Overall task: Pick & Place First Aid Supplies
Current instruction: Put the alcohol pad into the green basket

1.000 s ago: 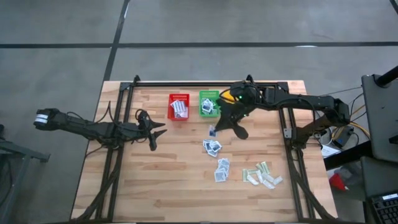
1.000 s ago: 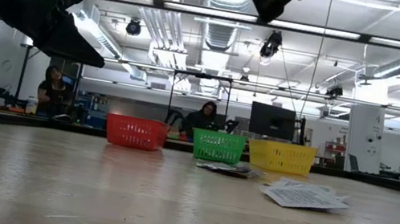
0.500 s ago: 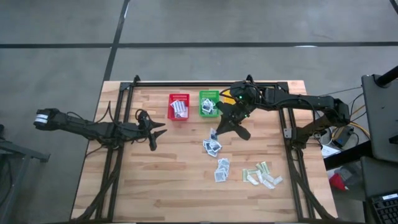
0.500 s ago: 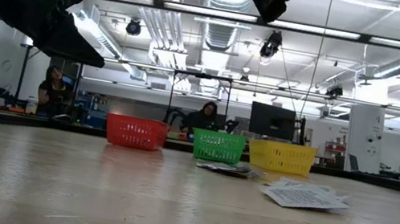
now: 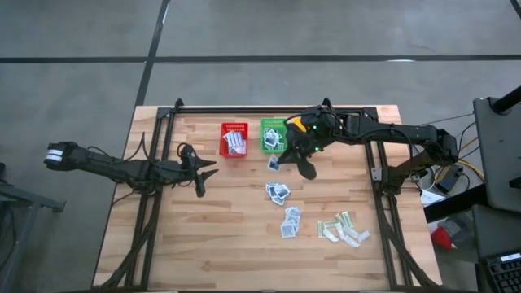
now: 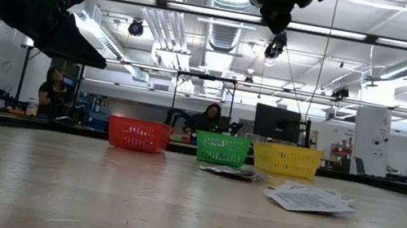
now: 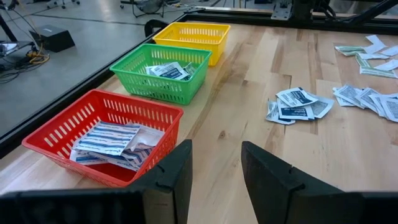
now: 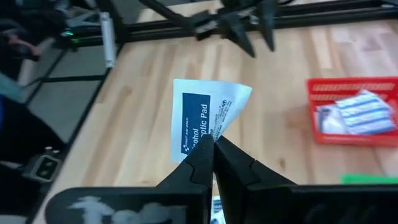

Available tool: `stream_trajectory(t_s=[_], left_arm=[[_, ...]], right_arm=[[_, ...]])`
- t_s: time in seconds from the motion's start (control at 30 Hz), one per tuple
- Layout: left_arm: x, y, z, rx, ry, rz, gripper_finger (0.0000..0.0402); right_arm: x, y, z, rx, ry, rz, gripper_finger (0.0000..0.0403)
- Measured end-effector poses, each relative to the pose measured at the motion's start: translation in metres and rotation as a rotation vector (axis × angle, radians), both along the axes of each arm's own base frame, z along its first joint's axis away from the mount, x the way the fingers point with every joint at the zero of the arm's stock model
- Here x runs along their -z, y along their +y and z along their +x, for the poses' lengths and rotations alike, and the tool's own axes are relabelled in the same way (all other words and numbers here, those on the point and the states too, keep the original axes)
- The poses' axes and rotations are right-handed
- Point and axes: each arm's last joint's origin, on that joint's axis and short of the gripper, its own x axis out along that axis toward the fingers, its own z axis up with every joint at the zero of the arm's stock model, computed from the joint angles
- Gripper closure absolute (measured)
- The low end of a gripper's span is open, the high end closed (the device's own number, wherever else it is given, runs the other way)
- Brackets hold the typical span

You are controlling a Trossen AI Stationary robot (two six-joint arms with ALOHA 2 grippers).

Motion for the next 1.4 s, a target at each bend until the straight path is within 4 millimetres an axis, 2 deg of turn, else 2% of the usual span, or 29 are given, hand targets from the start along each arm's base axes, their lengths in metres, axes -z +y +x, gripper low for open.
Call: stream_trajectory(t_s=[0.6,0.87,1.03,1.4], left_arm=[[0.0,0.0,0.0,-0.001,0.0,0.0,0.0268],[0.0,0.0,0.0,-0.014,0.0,0.005,0.0268],[0.0,0.0,0.0,-0.018,-0.003,0.006,0.0268],[-0.001,0.0,0.0,-0.018,-0.008,0.005,0.0268]], right_arm=[[0.01,-0.01,-0.007,0.31,0.157,-0.237,0.0394],[0.012,-0.015,-0.007,0.306,0.173,-0.296,0.0394],[0.023,-0.034,0.001,0.32,0.212,-0.33,0.0394],[0.051,-0.097,0.02,0.299,0.299,-0.296,0.0394]])
